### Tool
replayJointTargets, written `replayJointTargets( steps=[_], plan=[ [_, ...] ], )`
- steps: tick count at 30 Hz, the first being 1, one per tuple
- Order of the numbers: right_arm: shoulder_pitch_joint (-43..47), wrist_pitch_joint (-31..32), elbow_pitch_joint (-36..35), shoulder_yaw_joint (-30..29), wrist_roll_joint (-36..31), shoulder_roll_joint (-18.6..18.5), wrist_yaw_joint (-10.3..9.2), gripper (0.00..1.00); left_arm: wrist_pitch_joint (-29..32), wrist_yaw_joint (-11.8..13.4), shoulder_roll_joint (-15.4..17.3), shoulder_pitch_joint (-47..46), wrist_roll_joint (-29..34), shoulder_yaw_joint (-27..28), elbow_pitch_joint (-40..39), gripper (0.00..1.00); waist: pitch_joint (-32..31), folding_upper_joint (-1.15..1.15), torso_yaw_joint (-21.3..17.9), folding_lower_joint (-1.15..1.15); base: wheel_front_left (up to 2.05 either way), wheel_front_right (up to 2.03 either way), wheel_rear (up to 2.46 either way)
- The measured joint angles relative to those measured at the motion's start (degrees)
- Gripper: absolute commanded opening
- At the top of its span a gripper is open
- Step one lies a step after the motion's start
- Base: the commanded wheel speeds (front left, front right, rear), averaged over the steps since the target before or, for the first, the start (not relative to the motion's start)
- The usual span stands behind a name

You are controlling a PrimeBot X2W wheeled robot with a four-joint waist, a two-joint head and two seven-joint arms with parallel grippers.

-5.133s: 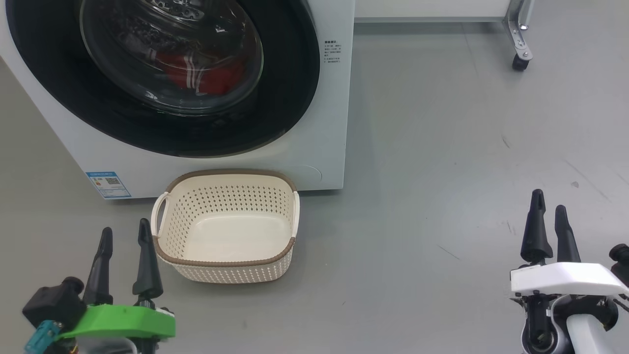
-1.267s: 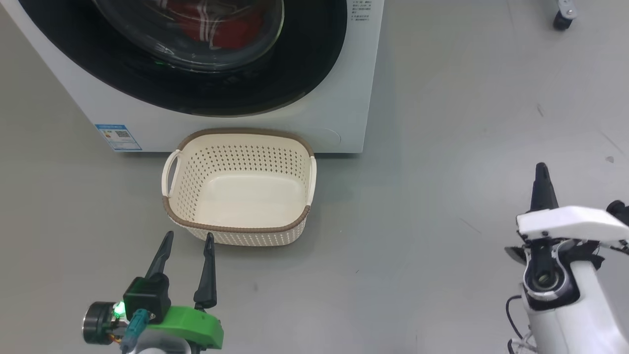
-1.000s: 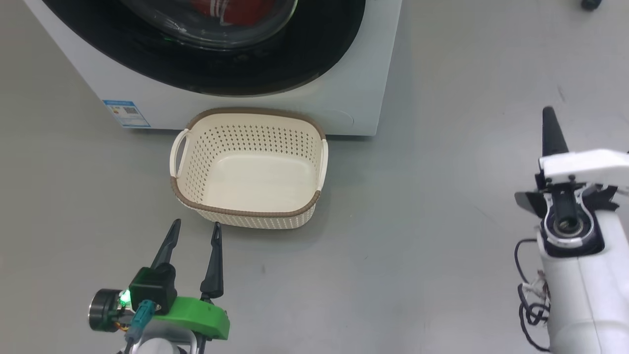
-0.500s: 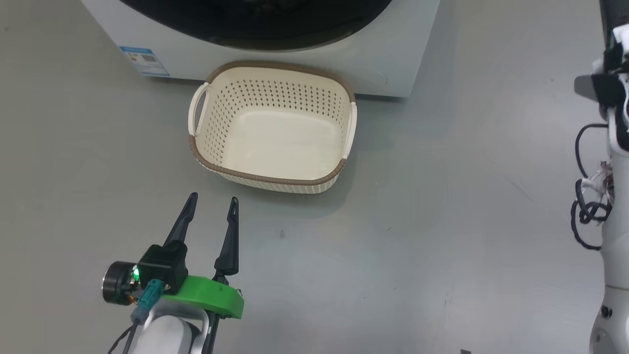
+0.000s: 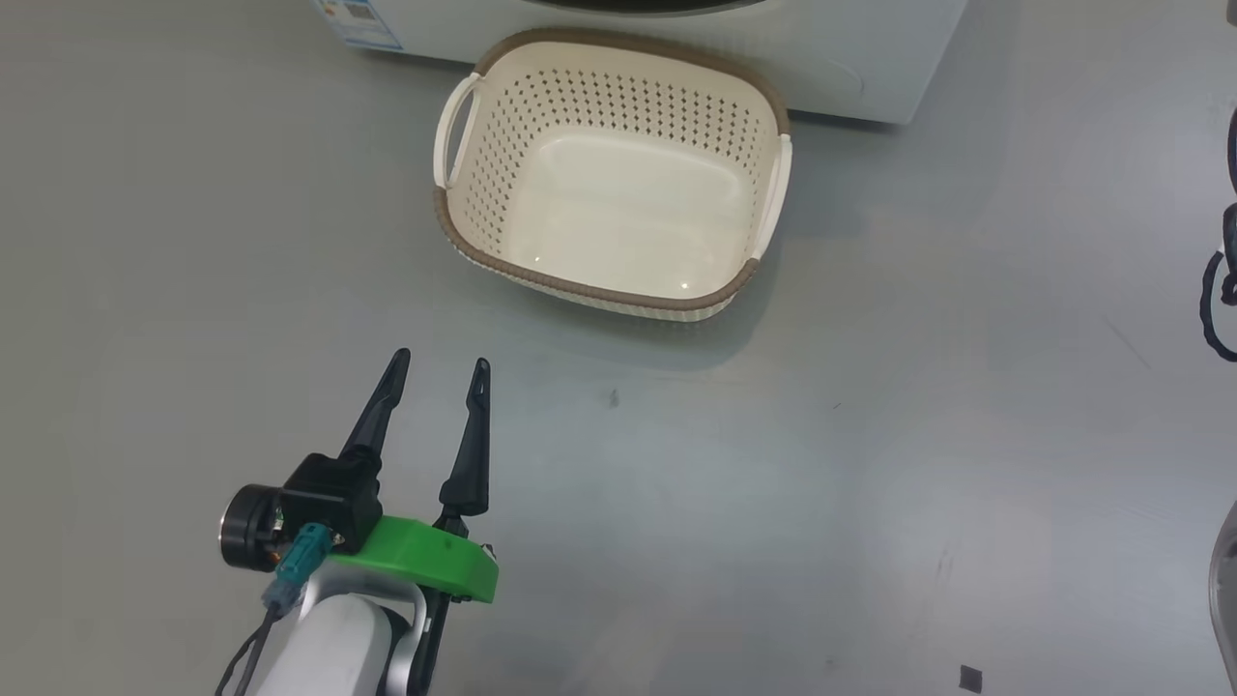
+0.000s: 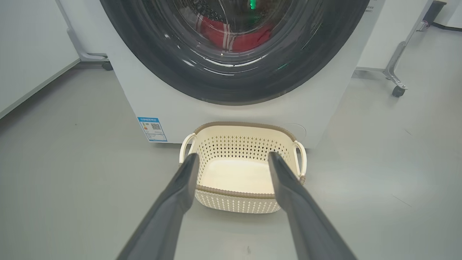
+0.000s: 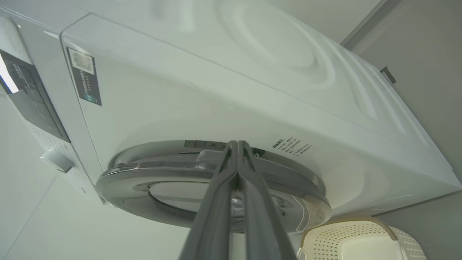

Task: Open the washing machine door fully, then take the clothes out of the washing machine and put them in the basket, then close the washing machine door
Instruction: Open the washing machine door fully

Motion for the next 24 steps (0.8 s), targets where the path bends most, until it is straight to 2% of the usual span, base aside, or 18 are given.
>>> replayJointTargets(
  steps=[12,24],
  plan=[
    [-8.14,3.19,6.57,-2.26,5.08,2.50,-0.49,0.00,0.00,0.49,-0.13,-0.34,-1.87,-0.19,0.34,1.00,4.14,0.00,4.30,0.00,0.00,0.00,0.00],
    [-14.75,5.50,15.80,-4.20,6.48,1.63,-0.55,0.00,0.00,0.57,-0.25,-1.74,-4.41,-1.46,0.22,1.00,6.97,0.00,7.42,0.00,0.00,0.00,0.00]
  ],
)
